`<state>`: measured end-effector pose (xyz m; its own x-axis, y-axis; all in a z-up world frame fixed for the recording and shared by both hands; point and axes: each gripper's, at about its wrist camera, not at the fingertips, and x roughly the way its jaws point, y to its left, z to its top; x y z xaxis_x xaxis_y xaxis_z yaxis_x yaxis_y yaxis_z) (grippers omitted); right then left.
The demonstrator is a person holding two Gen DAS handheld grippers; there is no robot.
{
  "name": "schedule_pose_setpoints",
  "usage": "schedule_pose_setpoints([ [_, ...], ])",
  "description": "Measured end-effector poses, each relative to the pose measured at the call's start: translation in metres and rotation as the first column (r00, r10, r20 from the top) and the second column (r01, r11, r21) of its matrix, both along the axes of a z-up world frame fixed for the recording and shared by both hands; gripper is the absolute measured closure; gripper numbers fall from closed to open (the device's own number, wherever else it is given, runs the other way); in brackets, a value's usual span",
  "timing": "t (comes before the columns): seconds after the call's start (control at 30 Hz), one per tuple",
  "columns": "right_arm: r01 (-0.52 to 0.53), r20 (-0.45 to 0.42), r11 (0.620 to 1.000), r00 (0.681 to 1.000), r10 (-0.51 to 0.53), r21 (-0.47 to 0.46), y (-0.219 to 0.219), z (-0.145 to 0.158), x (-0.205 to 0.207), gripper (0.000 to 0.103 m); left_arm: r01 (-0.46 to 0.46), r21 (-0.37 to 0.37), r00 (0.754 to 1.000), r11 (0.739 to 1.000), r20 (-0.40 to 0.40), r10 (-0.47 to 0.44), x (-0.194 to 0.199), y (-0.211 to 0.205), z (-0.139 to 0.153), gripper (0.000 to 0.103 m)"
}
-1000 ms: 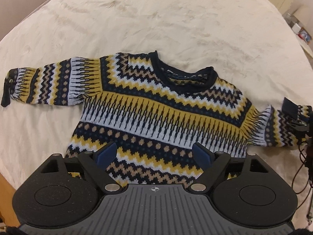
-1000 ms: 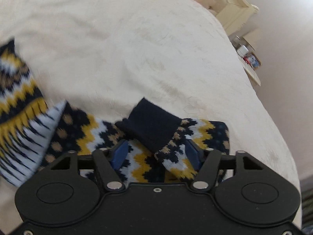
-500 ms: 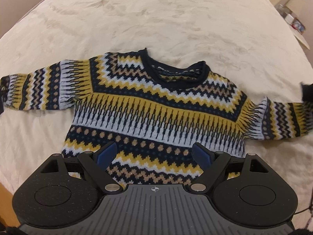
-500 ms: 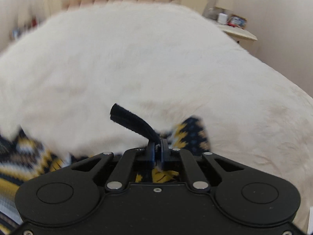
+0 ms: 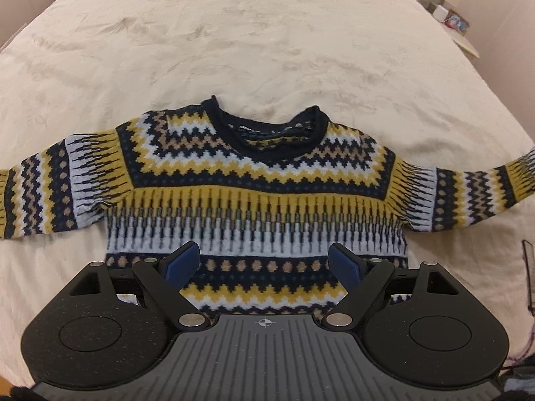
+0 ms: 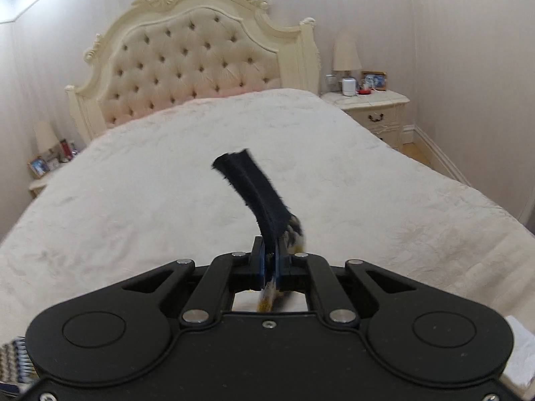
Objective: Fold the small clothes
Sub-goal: 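Carry the sleeve across the sweater front and release it with the right tool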
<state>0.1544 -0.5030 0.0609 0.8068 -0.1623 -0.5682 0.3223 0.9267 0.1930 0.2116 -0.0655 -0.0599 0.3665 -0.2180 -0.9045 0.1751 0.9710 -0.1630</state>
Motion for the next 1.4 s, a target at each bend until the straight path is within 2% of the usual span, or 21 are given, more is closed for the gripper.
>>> schedule_pose_setpoints([
  [0.2, -0.131, 0.023, 0.991, 0.991, 0.131, 0.009, 0.071, 0.010, 0.028, 0.092, -0.013, -0.002, 1.000, 1.000, 0.025, 0.013, 0.006, 0.046, 0.001, 0.020],
  [0.33, -0.260, 0.023, 0.965, 0.966, 0.259, 0.029, 0.137, 0.003, 0.059, 0.092, -0.041, 0.012, 0.999, 0.999, 0.034, 0.040, 0.010, 0.080, -0.001, 0.020],
  [0.47, -0.378, 0.015, 0.922, 0.926, 0.378, 0.081, 0.200, -0.029, 0.090, 0.092, -0.085, 0.029, 0.996, 0.996, 0.027, 0.084, 0.015, 0.113, -0.007, 0.020],
  [0.7, -0.527, -0.044, 0.832, 0.840, 0.541, 0.175, 0.299, -0.108, 0.135, 0.092, -0.133, 0.067, 0.991, 0.989, -0.001, 0.134, 0.019, 0.155, -0.018, 0.020],
  [0.87, -0.592, -0.105, 0.771, 0.773, 0.626, 0.236, 0.351, -0.151, 0.144, 0.092, -0.157, 0.090, 0.987, 0.984, -0.006, 0.158, 0.021, 0.173, -0.023, 0.020],
  [0.93, -0.614, -0.128, 0.750, 0.746, 0.653, 0.247, 0.364, -0.163, 0.147, 0.090, -0.163, 0.100, 0.986, 0.982, -0.009, 0.165, 0.022, 0.177, -0.025, 0.020],
  [0.97, -0.627, -0.137, 0.737, 0.731, 0.668, 0.250, 0.373, -0.168, 0.147, 0.082, -0.165, 0.104, 0.986, 0.981, -0.011, 0.167, 0.022, 0.178, -0.026, 0.020],
  [1.1, -0.660, -0.170, 0.703, 0.686, 0.708, 0.265, 0.393, -0.189, 0.128, 0.076, -0.167, 0.119, 0.985, 0.979, -0.014, 0.170, 0.024, 0.177, -0.031, 0.020],
  [1.13, -0.661, -0.170, 0.699, 0.682, 0.711, 0.272, 0.396, -0.188, 0.120, 0.071, -0.170, 0.121, 0.985, 0.978, -0.011, 0.172, 0.026, 0.176, -0.032, 0.020],
  [1.17, -0.660, -0.170, 0.698, 0.682, 0.712, 0.278, 0.399, -0.192, 0.118, 0.058, -0.171, 0.121, 0.985, 0.978, -0.008, 0.173, 0.027, 0.175, -0.033, 0.020],
  [1.2, -0.657, -0.167, 0.697, 0.683, 0.712, 0.286, 0.396, -0.192, 0.115, 0.050, -0.172, 0.121, 0.985, 0.978, -0.005, 0.174, 0.028, 0.173, -0.033, 0.020],
  [1.27, -0.642, -0.172, 0.709, 0.694, 0.699, 0.293, 0.385, -0.195, 0.110, 0.049, -0.167, 0.116, 0.986, 0.979, 0.005, 0.168, 0.031, 0.167, -0.034, 0.020],
  [1.4, -0.572, -0.210, 0.761, 0.739, 0.640, 0.307, 0.354, -0.205, 0.103, 0.048, -0.130, 0.099, 0.991, 0.987, 0.041, 0.127, 0.039, 0.147, -0.037, 0.020],
])
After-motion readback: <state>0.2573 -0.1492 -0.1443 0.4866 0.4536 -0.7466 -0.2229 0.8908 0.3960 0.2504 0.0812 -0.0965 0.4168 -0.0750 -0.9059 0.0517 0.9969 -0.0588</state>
